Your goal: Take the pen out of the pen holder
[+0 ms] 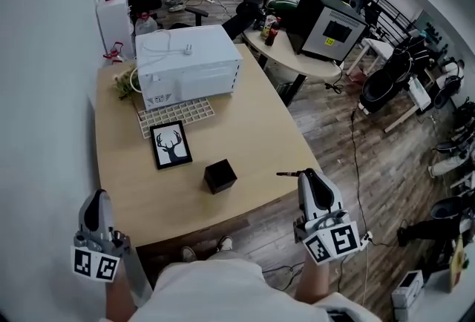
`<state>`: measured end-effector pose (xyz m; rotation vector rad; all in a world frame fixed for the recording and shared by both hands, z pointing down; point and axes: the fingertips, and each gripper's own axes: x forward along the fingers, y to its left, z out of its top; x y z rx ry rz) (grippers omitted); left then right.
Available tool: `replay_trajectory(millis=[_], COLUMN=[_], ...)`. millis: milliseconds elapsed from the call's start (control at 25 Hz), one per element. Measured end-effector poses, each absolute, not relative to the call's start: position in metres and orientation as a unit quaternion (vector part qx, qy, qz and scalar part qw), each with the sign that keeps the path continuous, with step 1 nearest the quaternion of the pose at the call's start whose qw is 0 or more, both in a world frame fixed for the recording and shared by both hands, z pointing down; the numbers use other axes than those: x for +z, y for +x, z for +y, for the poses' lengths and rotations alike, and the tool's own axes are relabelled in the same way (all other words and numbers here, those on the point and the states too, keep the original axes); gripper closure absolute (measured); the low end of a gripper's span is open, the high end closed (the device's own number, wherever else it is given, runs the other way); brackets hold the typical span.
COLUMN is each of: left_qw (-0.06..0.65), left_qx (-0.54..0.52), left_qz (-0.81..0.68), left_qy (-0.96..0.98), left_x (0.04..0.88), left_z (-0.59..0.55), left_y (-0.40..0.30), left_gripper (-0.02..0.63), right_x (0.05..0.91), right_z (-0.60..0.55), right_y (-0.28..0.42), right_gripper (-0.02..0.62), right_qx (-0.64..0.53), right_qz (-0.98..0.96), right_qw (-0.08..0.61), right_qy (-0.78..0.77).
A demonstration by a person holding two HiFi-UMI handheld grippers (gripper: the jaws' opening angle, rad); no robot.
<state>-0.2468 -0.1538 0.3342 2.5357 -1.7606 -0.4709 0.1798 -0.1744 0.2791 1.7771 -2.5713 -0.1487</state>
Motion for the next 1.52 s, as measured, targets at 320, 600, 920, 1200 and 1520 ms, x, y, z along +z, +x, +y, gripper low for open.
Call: replay_trajectory(millis=[320,600,920,1200,1520], left_qw=[0.018,0.029,0.034,0.029,0.022], left_qx=[-0.161,-0.175,-0.184,-0.186,-0.187], left_qz=[-0.541,-0.527,-0.510,-0.511,-0.534], left_qy=[0.825,0.831,0.840,0.839,0.824], left_x=[0.341,0.349,0.348,0.348,0.354], left_z=[-0.155,-0.156,-0.156,-0.155,-0.155], left_y=[-0.252,-0.251,-0.247,-0.247,-0.266], left_gripper=[0.592,0.592,0.592,0.592,0.592], right_x=[0.276,0.271,0.275,0.286,0.299], right_z=[-0.169,-0.164,-0.159,-0.160,-0.158], right_y=[0.149,0.136,0.129,0.120,0.121], right_gripper=[0.555,0.555,0.555,0.555,0.555], right_qx=[-0.050,-0.056,-0.056,-0.058,-0.045], right_qz=[-0.825,-0.826,-0.824,-0.833,-0.833], right_qw=[0.014,0.029,0.039,0.041,0.039], right_qy=[0.562,0.560,0.562,0.549,0.550])
